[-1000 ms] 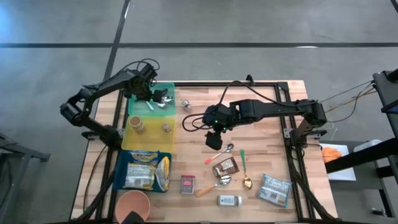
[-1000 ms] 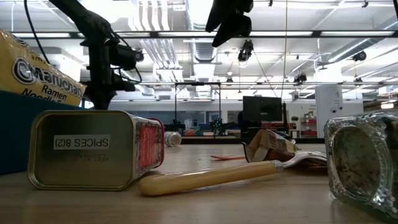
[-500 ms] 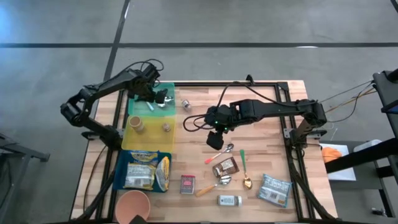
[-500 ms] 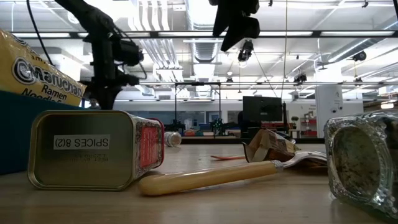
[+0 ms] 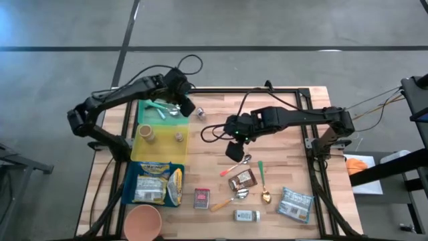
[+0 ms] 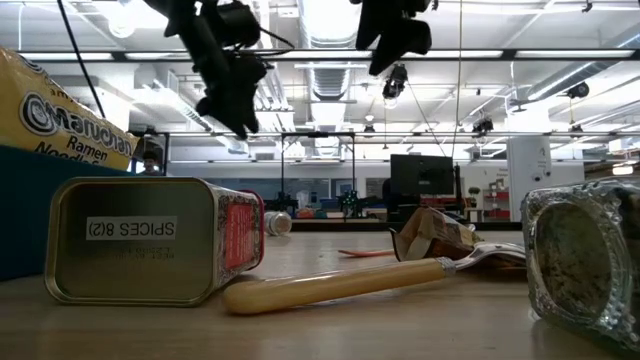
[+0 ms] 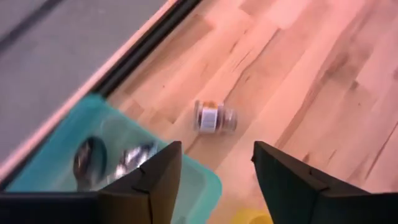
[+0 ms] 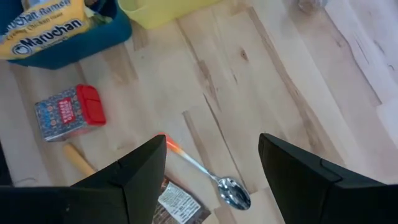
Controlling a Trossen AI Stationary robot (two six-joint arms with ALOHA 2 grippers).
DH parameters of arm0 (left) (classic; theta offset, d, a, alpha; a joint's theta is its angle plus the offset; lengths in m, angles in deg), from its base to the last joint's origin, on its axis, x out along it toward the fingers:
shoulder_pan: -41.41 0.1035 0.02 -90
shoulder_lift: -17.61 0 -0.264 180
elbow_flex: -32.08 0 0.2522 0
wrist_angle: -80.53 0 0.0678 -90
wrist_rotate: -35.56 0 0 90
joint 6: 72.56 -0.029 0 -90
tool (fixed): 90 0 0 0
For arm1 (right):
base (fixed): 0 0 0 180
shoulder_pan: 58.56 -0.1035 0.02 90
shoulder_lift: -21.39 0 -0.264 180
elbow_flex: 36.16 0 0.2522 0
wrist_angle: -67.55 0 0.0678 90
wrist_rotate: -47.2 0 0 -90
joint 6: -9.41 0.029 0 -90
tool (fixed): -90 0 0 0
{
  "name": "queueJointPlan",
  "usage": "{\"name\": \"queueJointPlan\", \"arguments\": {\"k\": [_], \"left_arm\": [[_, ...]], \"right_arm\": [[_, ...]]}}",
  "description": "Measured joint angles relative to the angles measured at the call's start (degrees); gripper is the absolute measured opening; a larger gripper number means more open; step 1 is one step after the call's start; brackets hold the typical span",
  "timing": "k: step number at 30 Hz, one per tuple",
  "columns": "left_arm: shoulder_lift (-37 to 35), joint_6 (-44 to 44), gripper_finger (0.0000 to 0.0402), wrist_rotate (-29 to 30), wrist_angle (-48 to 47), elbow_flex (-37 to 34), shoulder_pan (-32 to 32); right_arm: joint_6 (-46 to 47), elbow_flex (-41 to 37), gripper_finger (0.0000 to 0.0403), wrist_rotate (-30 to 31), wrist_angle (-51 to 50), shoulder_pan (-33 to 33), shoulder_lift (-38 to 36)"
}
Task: Pick & Place Food Item
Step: Put the brown seasoning bottle into the yellow bin
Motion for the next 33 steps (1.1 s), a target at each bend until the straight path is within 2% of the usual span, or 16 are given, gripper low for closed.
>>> {"name": "queueJointPlan", "arguments": {"k": [6,11,18,21,26,33], "left_arm": [[5.3,-7.6,0.0226,0.0,-0.4,1.2,-0.6],[13.2,-14.2,0.0226,-0.3,-5.6,6.3,-1.2],[23.1,-33.4,0.0226,-0.4,-14.3,14.7,-3.1],[25.1,-41.6,0.0226,1.6,-13.1,15.7,-4.8],[27.2,-51.3,0.0226,8.3,-8.0,15.7,-7.4],[30.0,-61.3,0.0226,9.0,-6.6,15.7,-8.3]], "right_arm": [[1.7,0.0,0.0255,0.4,-0.1,-0.7,-3.1],[3.5,0.0,0.0255,2.2,-0.1,-1.5,-5.1],[5.4,0.0,0.0255,3.4,-0.2,-2.5,-6.5],[5.8,0.0,0.0255,3.4,-0.3,-3.3,-6.4],[6.1,0.0,0.0255,3.5,-0.3,-4.7,-6.3],[6.9,-0.2,0.0255,4.9,-0.4,-6.3,-6.4]]}}
